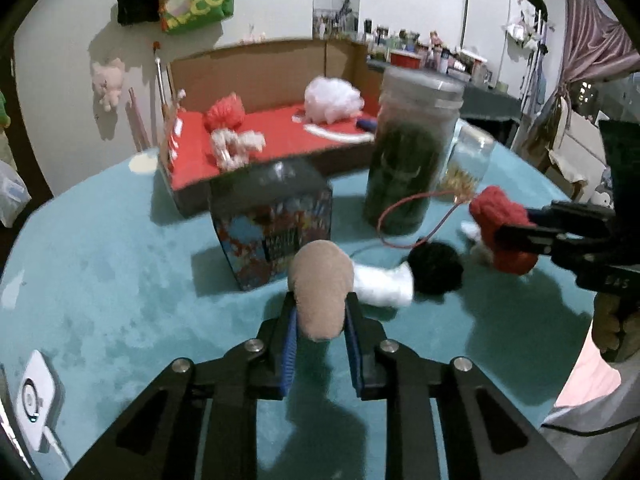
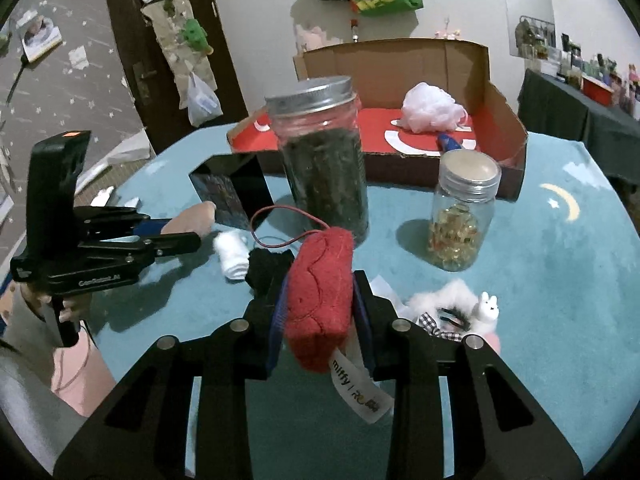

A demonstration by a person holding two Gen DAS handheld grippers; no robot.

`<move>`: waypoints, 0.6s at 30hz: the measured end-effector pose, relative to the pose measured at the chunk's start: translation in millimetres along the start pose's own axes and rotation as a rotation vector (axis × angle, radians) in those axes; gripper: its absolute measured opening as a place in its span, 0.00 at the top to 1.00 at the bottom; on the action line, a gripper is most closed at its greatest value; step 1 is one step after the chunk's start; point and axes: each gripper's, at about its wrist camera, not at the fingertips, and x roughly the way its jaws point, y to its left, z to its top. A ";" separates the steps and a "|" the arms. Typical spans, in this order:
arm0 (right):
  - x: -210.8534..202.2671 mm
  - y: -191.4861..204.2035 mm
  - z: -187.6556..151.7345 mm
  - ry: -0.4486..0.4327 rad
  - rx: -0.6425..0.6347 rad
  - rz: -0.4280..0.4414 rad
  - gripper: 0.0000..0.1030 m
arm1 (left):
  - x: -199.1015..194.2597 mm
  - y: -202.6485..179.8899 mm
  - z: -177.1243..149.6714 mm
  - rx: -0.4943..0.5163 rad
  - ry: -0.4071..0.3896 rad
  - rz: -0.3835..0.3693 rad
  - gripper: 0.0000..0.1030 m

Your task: Organize soft objects

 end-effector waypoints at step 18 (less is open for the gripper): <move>2.6 -12.1 7.8 0.019 0.067 0.032 0.71 | 25.6 -48.8 24.8 0.041 -0.001 -0.192 0.78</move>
